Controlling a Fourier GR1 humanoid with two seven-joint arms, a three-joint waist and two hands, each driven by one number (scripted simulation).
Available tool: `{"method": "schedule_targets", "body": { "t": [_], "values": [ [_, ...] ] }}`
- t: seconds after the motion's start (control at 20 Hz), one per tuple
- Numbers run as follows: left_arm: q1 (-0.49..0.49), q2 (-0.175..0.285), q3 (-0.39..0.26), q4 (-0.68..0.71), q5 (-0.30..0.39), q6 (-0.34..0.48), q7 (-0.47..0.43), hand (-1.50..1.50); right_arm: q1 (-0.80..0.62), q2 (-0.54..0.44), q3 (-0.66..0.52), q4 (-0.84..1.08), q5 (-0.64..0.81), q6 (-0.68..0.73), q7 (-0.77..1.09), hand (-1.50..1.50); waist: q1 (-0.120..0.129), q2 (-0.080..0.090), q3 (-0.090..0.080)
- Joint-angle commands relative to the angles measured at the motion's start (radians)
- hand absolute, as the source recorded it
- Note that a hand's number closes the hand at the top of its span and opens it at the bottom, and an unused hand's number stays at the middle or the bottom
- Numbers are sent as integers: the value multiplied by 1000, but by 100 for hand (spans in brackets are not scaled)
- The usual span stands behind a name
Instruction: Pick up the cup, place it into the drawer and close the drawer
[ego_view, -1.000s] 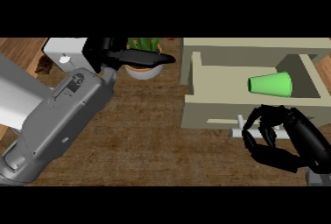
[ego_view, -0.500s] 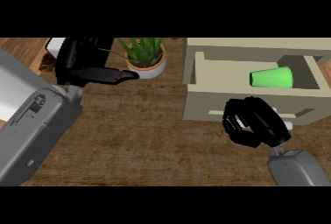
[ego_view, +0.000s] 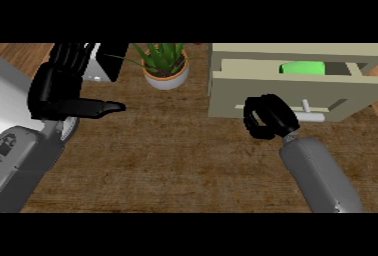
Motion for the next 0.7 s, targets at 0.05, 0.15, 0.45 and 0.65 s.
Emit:
{"method": "schedule_targets", "body": {
  "t": [0.05, 0.15, 0.45, 0.65],
  "values": [
    [46, 13, 33, -30, -25, -23, -1, -150, -184, 44, -73, 340, 3, -70, -81, 150, -1, 6, 2],
    [71, 10, 53, 7, -4, -74, -29, -150, -246, 8, -118, 426, -20, -59, -127, 150, 5, 11, 2],
    [104, 7, 50, -18, -7, -119, -48, -150, -436, -26, -186, 617, -31, -21, -95, 150, 47, 26, 3],
    [100, -12, 46, -4, -23, -125, -63, -150, -438, -75, -210, 681, -47, -15, -158, 150, 45, 33, 3]
  ]
}}
